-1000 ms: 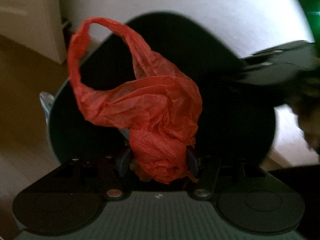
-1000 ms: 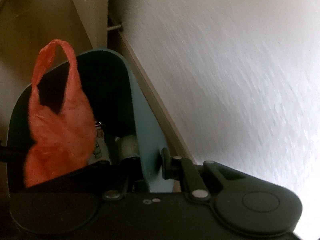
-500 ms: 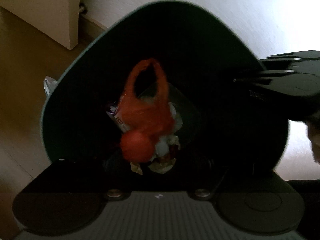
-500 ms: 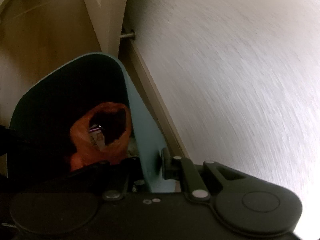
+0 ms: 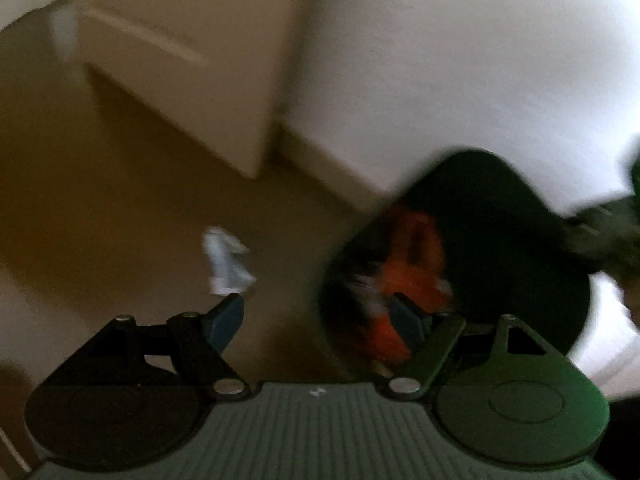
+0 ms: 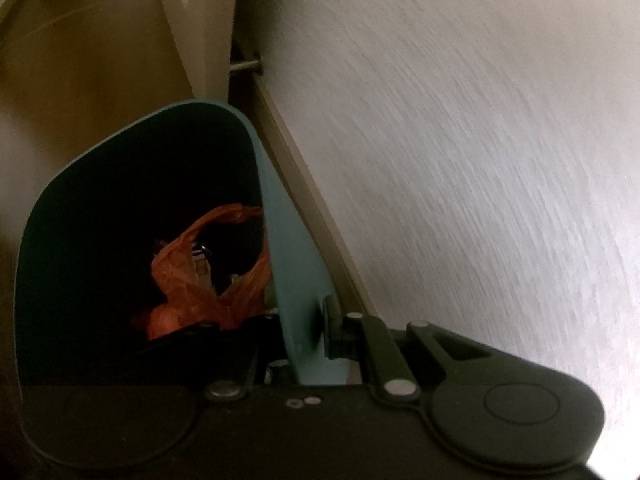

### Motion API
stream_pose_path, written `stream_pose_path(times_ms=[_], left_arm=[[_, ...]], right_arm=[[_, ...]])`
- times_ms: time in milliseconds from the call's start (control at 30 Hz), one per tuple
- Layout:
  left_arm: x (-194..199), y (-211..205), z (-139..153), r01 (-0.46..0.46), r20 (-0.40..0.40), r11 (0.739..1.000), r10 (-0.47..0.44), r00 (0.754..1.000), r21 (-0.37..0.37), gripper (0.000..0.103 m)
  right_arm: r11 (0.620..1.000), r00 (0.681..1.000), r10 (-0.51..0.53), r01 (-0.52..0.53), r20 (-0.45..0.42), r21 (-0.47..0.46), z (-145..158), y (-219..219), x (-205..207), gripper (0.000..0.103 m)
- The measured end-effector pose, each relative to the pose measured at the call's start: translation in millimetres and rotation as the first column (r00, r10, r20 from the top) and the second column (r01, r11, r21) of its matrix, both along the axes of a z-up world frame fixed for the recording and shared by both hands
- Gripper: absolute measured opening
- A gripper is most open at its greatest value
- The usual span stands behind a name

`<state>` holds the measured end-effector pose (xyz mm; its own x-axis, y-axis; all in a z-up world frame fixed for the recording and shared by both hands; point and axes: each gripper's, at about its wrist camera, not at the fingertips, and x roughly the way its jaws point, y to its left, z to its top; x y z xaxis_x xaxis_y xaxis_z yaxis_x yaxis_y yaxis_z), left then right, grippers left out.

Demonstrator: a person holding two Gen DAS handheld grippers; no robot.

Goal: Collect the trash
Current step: 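Lower the left tool and grasp the crumpled white-green wrapper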

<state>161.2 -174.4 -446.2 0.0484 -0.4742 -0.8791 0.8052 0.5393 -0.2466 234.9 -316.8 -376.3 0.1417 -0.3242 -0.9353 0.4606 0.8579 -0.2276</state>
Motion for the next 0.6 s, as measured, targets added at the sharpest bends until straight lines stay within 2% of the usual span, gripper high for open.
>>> stream_pose_path(times_ms=[33,200,433,600], left_arm=[[7.7,-1.6,-4.0,-0.016,0.004,1.000,0.016,1.000,0.007,0.080],[49.3,-30.3,-60.6,-0.129,0.051,0.985,0.124,0.991,0.115,0.080],[71.3,-76.7,-156.1,-0.143,-0.003,0.961,0.148,0.989,0.235,0.080],[72.9,-98.0,-221.0,-0.162,0.014,0.927,0.167,0.986,0.338,0.080]], right_arm=[[1.000,1.000,-0.005,0.005,-0.003,0.003,-0.6,-1.6,-1.6,0.008],[0.998,0.999,-0.046,0.047,-0.011,0.029,-0.5,-16.0,-11.6,0.008],[0.990,0.991,-0.131,0.132,-0.035,0.043,-1.7,-36.2,-38.8,0.008],[0.986,0.986,-0.155,0.158,-0.063,0.051,-9.5,-41.7,-49.9,0.010]])
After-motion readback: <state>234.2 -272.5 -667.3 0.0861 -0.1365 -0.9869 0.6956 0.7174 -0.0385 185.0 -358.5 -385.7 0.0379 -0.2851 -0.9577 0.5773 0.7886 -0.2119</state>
